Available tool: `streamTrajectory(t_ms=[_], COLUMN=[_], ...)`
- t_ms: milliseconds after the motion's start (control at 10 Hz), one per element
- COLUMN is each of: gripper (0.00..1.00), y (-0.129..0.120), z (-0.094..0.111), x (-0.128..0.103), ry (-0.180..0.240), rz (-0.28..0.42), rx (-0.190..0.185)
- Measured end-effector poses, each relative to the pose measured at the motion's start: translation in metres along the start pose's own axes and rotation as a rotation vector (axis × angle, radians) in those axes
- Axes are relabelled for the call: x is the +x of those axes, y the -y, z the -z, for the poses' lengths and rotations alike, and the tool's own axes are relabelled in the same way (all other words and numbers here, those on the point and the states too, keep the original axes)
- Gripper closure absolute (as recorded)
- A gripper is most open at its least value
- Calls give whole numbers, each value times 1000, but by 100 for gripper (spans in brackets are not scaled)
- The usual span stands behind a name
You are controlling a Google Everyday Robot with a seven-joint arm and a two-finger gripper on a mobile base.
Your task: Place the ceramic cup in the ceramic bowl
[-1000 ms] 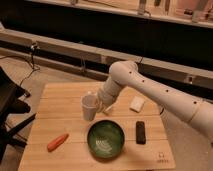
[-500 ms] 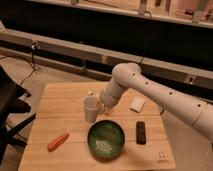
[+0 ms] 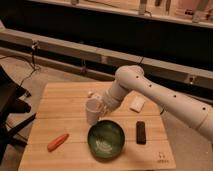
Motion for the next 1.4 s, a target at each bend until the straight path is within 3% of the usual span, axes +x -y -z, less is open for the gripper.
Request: streamTrajectory(t_ms=[1400], gripper=[100], y=[-37], z=[-4], x=[-6], ry=[24], rz=[-35], rx=[-12])
